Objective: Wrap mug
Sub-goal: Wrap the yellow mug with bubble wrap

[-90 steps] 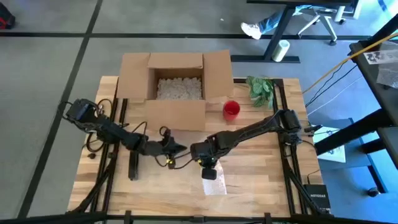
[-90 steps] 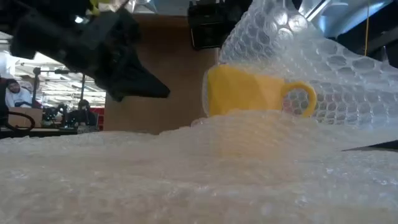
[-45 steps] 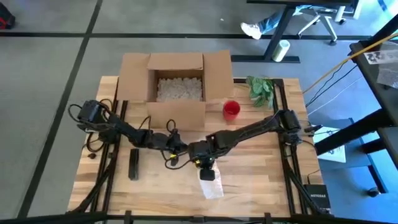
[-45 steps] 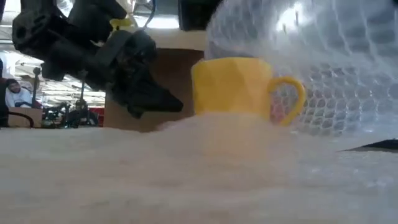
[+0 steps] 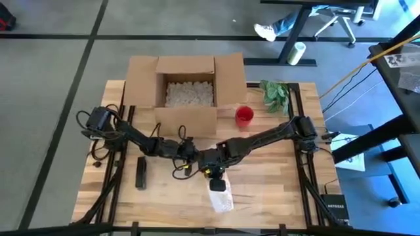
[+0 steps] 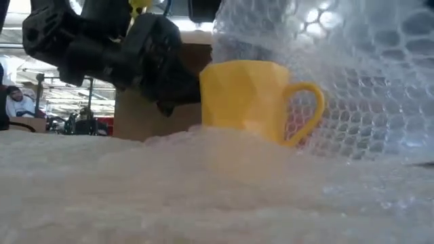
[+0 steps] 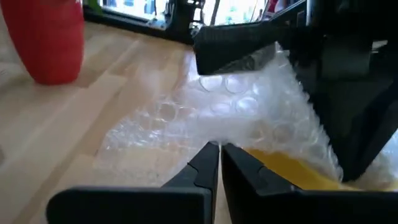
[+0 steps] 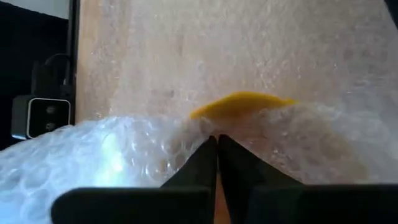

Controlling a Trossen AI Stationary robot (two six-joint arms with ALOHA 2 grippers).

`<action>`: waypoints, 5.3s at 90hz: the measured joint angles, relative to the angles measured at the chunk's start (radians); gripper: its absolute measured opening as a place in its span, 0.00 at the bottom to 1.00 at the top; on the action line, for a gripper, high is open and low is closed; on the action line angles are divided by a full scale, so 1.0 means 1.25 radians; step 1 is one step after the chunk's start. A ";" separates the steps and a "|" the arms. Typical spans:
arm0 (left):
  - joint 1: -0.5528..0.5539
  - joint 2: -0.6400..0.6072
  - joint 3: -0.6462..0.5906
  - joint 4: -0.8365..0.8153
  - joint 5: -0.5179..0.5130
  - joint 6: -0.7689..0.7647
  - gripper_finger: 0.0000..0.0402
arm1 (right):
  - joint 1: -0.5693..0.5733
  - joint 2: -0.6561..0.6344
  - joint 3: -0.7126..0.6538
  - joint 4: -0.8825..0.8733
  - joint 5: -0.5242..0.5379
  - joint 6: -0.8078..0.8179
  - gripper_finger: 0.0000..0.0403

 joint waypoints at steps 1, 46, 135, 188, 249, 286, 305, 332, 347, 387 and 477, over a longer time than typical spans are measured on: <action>0.000 0.000 0.000 0.005 0.000 0.000 0.00 | 0.000 0.000 0.000 0.000 0.000 0.001 0.00; -0.046 0.000 0.001 0.060 0.054 0.006 0.00 | 0.000 0.000 0.024 -0.088 0.030 0.006 0.00; -0.108 0.000 0.001 0.059 0.054 -0.019 0.00 | 0.017 -0.001 0.145 -0.227 0.255 0.044 0.00; -0.167 -0.002 0.001 0.097 0.048 -0.088 0.00 | 0.050 0.060 0.137 -0.178 0.237 0.061 0.00; -0.203 0.002 0.135 -0.198 -0.014 -0.125 0.00 | 0.046 0.109 0.150 -0.157 0.217 0.052 0.00; -0.194 0.002 0.142 -0.225 -0.118 -0.085 0.00 | 0.047 0.101 0.150 -0.149 0.205 0.071 0.00; -0.190 0.002 0.142 -0.244 -0.127 -0.092 0.00 | 0.047 0.089 0.150 -0.154 0.205 0.082 0.00; -0.187 0.002 0.142 -0.247 -0.127 -0.099 0.00 | 0.047 0.051 0.152 -0.142 0.226 0.095 0.00; -0.185 0.002 0.142 -0.248 -0.127 -0.099 0.00 | 0.047 0.048 0.152 -0.148 0.226 0.097 0.00; -0.179 0.002 0.142 -0.254 -0.127 -0.100 0.00 | 0.053 -0.003 0.152 -0.191 0.214 0.121 0.00; -0.179 0.003 0.141 -0.255 -0.128 -0.106 0.00 | 0.233 -0.064 0.151 -0.269 0.162 0.278 0.00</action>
